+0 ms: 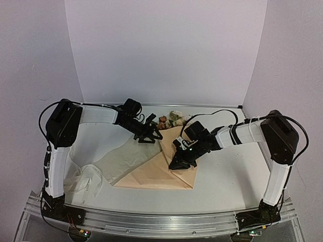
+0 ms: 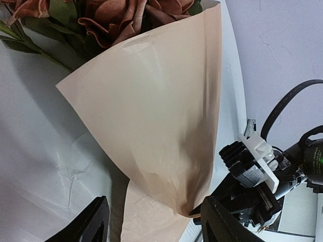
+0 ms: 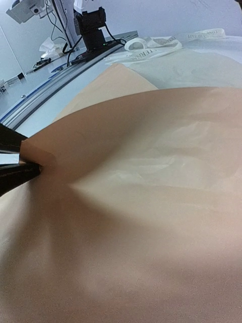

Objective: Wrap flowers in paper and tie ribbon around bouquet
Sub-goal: Pass from the right arm to the left

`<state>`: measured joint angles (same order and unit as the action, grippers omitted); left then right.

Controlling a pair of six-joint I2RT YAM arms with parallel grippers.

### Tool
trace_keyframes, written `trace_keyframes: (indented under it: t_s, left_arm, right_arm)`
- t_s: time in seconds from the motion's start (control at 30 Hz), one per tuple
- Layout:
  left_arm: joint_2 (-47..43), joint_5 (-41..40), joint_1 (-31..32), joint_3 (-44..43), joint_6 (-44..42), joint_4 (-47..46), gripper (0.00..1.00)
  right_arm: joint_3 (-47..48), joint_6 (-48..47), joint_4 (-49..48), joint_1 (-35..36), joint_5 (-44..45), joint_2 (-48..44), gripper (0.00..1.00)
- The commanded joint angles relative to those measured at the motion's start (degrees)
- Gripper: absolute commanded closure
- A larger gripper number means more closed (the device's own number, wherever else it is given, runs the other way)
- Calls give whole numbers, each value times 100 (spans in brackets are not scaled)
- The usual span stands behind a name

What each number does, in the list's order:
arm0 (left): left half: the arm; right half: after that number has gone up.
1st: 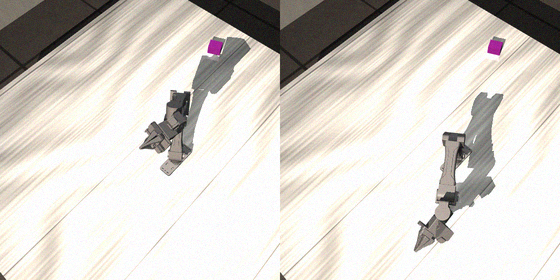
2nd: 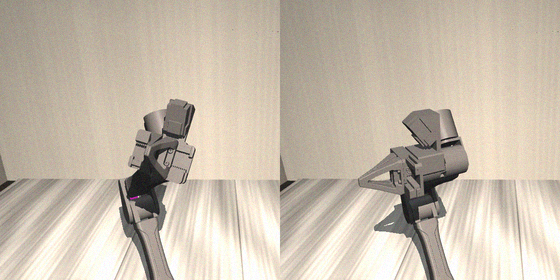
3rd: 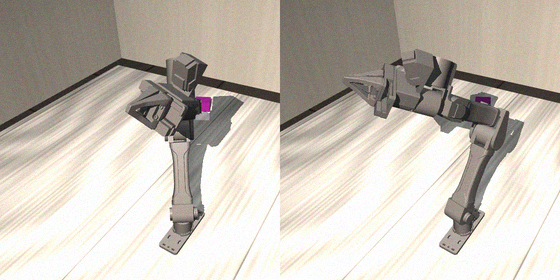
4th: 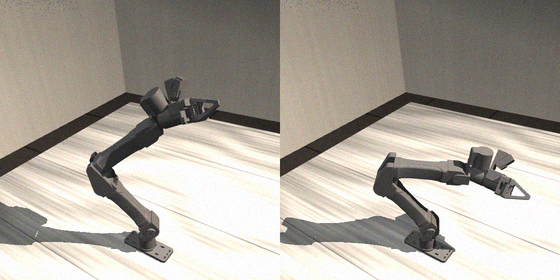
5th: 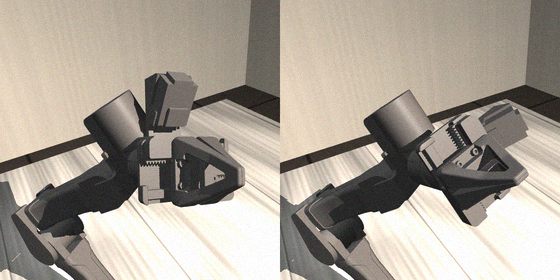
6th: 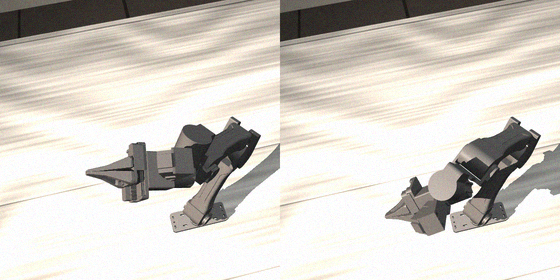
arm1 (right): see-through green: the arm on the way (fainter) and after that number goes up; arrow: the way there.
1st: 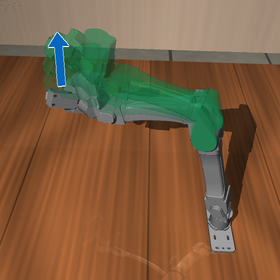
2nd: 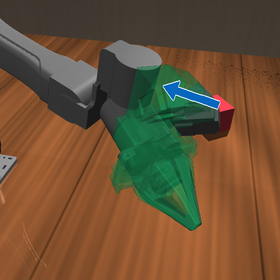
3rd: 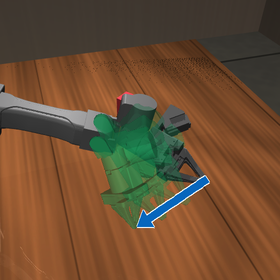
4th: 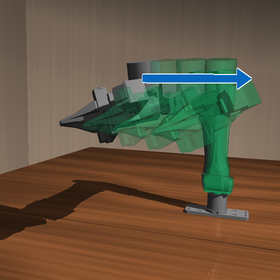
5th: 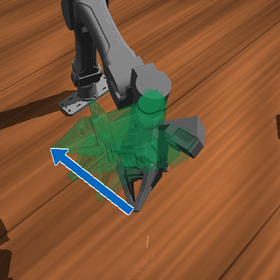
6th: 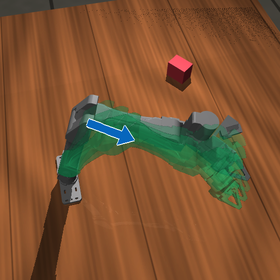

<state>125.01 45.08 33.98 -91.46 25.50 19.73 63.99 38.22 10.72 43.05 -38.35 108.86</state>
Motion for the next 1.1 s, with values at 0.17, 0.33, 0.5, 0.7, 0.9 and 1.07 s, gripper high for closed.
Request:
trace_keyframes:
  t_s: [0.17,0.33,0.5,0.7,0.9,1.07]
  left_arm:
    - [109,351,-179,-255,19,229,35]
    - [330,346,-189,-477,-58,412,39]
    - [580,241,-207,-753,-217,611,42]
    - [829,271,-216,-1002,-247,627,56]
    - [818,215,-217,-992,-238,558,93]
    - [615,76,-216,-823,-247,455,100]
  right_arm:
    - [410,148,-167,33,-719,425,90]
    - [374,155,-167,37,-752,489,90]
    - [386,128,-171,37,-859,489,89]
    - [380,129,-153,37,-959,532,89]
    - [346,49,25,37,-804,408,73]
    - [156,-99,493,29,-381,-150,45]
